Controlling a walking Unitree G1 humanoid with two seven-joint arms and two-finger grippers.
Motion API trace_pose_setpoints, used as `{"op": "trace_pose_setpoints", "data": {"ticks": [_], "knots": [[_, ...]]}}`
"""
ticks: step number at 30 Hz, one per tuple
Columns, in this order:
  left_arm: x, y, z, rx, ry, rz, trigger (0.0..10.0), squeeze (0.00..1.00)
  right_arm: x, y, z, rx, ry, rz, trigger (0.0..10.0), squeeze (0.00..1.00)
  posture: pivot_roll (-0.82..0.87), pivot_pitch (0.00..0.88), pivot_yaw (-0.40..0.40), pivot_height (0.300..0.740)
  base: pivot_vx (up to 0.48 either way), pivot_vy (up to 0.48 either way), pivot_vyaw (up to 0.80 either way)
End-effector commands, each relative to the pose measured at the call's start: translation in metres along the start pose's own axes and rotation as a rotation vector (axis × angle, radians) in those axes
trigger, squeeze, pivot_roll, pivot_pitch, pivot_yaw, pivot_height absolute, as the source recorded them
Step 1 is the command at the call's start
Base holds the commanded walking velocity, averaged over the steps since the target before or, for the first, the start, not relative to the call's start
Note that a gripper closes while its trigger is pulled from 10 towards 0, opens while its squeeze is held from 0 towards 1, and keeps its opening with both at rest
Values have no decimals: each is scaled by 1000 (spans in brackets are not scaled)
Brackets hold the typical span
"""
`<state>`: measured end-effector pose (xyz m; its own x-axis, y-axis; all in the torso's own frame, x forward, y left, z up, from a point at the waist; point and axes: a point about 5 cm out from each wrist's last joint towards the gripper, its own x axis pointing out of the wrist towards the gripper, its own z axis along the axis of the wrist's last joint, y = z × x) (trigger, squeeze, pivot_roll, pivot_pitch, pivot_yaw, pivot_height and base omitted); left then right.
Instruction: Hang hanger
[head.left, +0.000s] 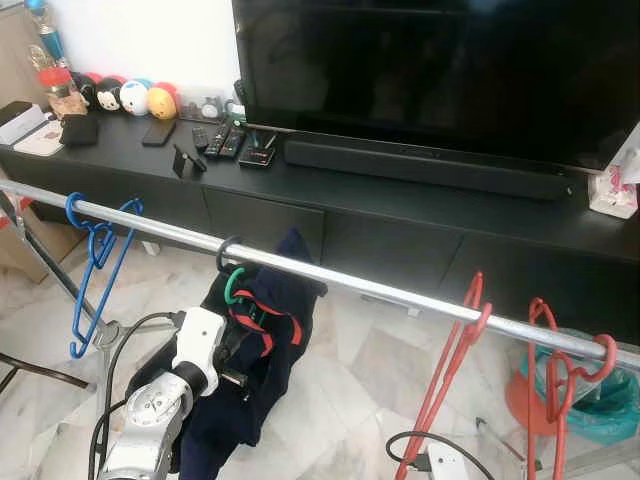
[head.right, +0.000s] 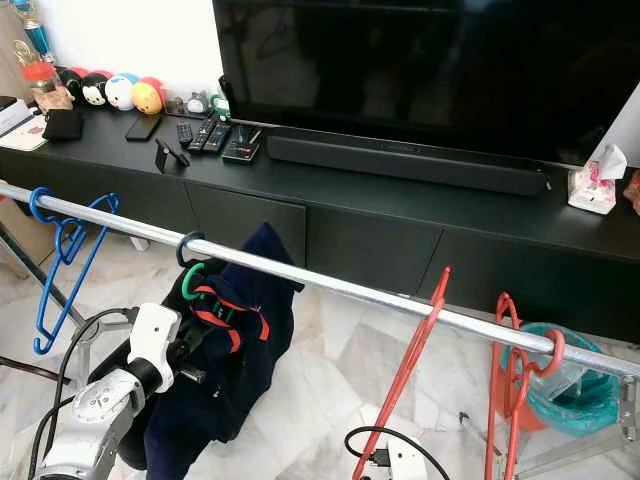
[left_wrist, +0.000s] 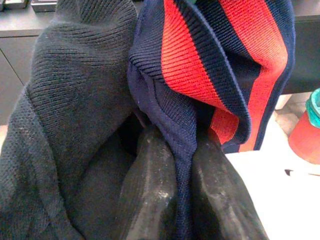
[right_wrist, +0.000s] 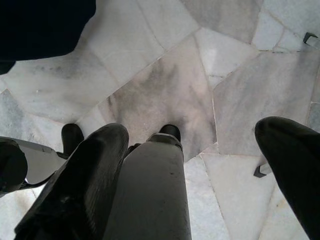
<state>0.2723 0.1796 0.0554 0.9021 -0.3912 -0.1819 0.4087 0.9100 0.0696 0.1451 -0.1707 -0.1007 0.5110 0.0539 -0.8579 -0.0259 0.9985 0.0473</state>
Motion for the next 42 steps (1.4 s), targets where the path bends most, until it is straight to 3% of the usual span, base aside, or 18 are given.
{"op": "trace_pose_setpoints", "data": {"ticks": [1, 17, 42], "knots": [[4, -1, 8, 1, -28, -12, 10000, 0, -1, -2, -1, 14, -1, -10, 10000, 0, -139, 0, -28, 740, 0, 0, 0], [4, -2, 8, 0, -28, -15, 10000, 0, 0, -2, -1, 12, 0, -9, 10000, 0, -137, 0, -29, 740, 0, 0, 0], [5, -3, 9, -2, -33, -15, 10000, 0, 0, -2, -1, 17, 0, -9, 10000, 0, -138, 0, -31, 740, -251, 0, 0]]}}
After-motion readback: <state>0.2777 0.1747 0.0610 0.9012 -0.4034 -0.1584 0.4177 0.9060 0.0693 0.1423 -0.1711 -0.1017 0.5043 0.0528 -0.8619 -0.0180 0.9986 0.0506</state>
